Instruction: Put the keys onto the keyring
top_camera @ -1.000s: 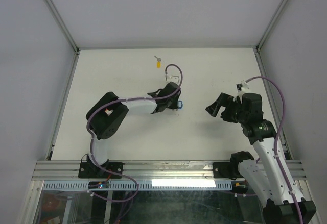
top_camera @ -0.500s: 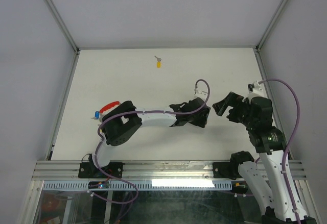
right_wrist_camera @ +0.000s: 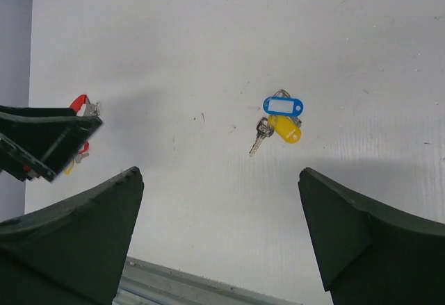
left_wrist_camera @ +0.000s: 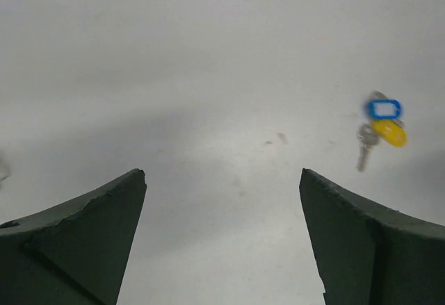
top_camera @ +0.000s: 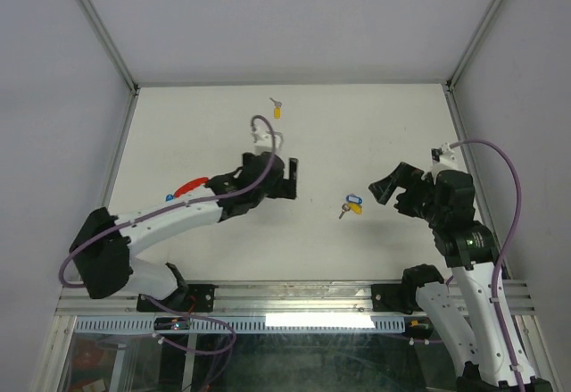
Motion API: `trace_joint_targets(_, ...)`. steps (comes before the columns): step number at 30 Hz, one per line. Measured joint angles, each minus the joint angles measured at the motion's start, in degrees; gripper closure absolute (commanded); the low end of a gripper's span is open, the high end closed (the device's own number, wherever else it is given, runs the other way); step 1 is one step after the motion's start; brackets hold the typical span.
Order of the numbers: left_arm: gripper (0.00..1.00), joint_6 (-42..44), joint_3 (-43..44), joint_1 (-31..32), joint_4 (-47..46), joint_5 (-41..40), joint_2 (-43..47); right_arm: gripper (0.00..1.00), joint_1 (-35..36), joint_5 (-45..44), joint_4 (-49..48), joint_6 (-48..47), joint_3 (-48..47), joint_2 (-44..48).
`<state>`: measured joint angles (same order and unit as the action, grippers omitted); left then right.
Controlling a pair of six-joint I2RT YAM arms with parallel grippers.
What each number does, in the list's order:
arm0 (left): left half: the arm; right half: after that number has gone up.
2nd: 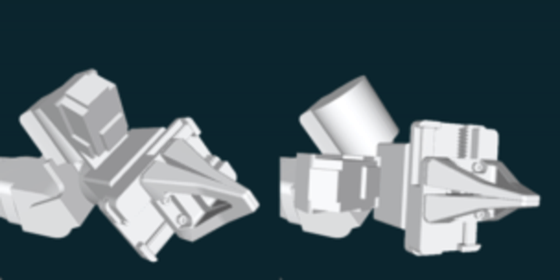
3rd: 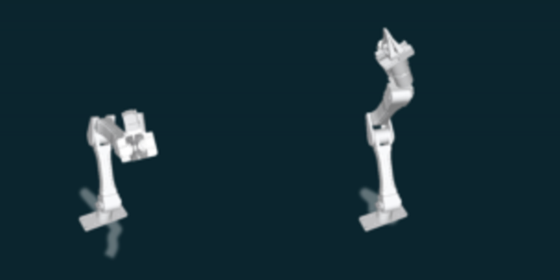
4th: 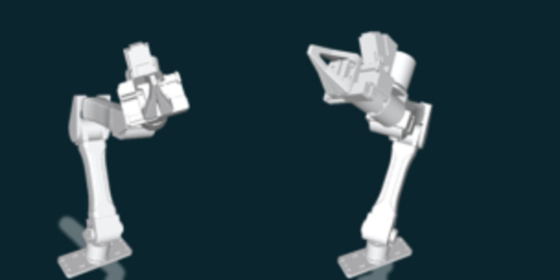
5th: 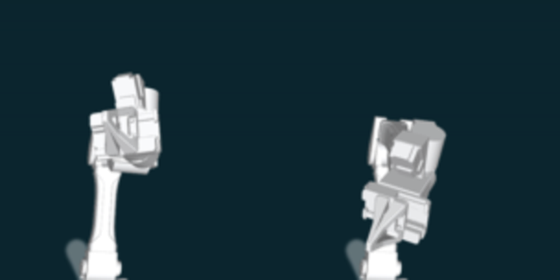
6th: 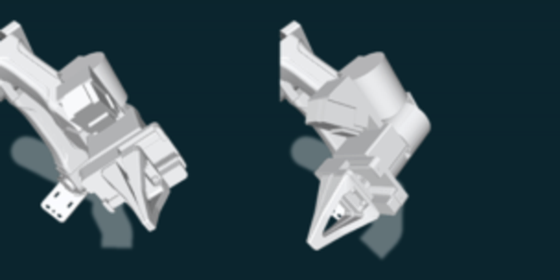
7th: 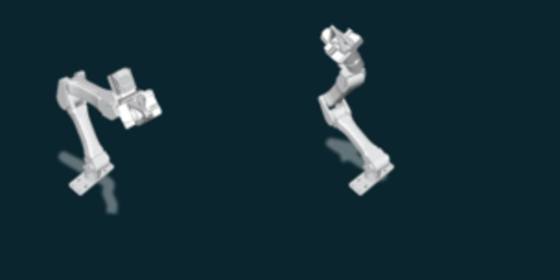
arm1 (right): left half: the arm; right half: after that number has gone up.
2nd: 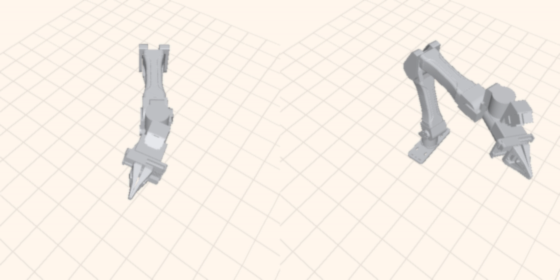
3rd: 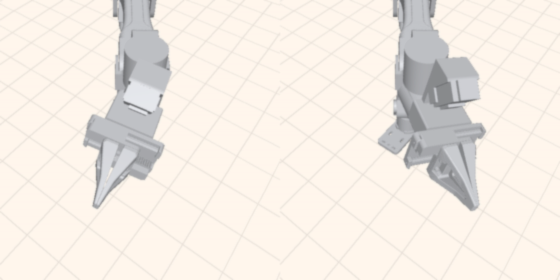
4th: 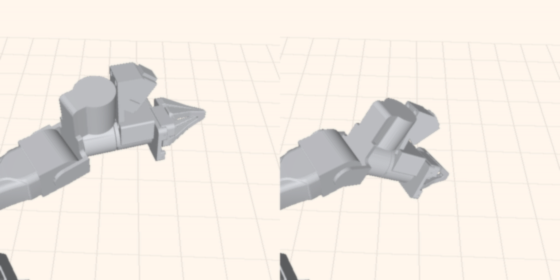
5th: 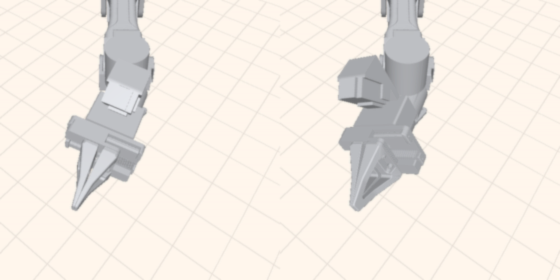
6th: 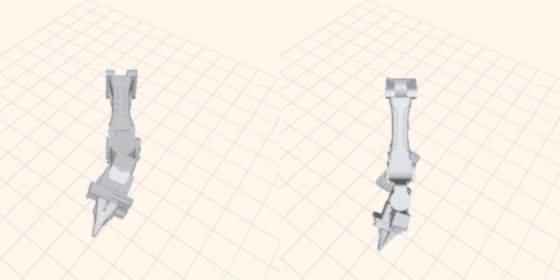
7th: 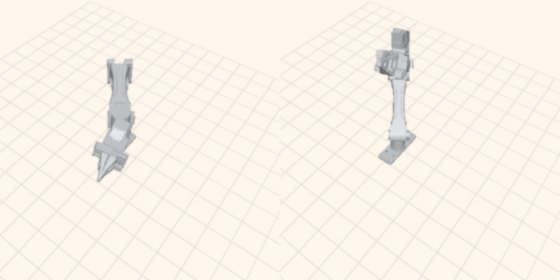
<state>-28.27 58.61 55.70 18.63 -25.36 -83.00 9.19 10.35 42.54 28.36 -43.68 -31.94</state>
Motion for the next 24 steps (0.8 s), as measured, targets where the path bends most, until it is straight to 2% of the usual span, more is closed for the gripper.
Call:
trace_joint_targets(6, 0.01, -4.3, -12.3, -17.7, 6.1, -1.5, 14.3, 0.04, 0.0, 1.4, -0.2, 0.1, 0.4, -1.3)
trace_joint_targets(11, 0.01, -4.5, -14.1, -27.8, 9.8, -1.6, 16.1, 0.04, 0.0, 2.6, -0.4, 0.1, 0.5, -1.8)
trace_joint_targets(15, 0.01, -3.9, -14.1, -31.5, 10.1, -1.8, 13.4, 0.04, 0.0, 3.7, -0.7, 0.1, 0.7, -2.1)
trace_joint_targets(24, 0.01, -0.4, -13.9, -35.3, 7.8, -0.7, 4.0, 0.04, 0.0, 5.1, -1.0, 0.0, 1.4, -2.3)
